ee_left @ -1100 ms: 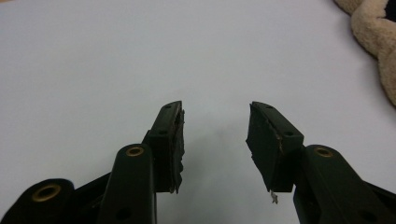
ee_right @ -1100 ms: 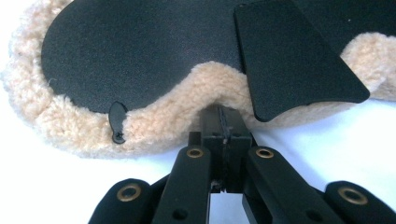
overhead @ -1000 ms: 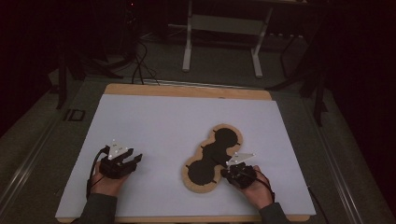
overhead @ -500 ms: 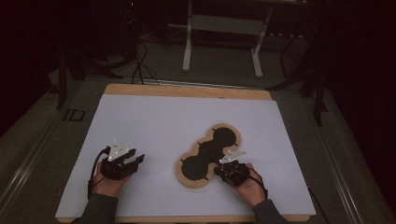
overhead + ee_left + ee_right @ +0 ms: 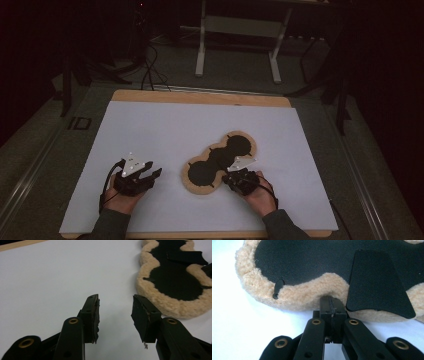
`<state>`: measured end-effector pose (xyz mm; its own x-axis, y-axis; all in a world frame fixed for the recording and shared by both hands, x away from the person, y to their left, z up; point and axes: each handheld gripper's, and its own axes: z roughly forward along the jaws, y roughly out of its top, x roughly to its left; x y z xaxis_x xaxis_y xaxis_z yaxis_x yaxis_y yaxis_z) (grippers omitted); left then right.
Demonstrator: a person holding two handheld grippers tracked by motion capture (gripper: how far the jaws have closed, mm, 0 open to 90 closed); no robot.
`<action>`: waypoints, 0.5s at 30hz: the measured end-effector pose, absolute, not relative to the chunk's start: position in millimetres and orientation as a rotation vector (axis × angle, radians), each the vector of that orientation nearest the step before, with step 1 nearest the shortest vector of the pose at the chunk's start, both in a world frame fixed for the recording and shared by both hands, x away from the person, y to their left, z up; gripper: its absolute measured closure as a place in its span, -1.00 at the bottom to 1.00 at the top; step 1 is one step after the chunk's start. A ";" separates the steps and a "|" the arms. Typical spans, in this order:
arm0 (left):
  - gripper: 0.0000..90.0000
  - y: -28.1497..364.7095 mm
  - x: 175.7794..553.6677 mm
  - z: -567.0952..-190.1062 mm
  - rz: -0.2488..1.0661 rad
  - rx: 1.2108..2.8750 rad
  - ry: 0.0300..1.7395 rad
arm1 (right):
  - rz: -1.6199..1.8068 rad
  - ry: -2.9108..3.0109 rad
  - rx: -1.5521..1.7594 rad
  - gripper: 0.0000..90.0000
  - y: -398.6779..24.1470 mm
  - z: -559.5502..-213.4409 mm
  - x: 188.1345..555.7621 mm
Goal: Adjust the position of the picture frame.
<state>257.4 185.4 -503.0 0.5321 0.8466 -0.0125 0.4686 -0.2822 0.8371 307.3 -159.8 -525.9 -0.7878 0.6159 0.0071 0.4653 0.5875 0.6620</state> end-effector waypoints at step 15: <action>0.29 167.4 251.5 -501.0 0.522 1.947 0.999 | 0.985 2.601 0.882 1.00 -151.1 -526.1 314.5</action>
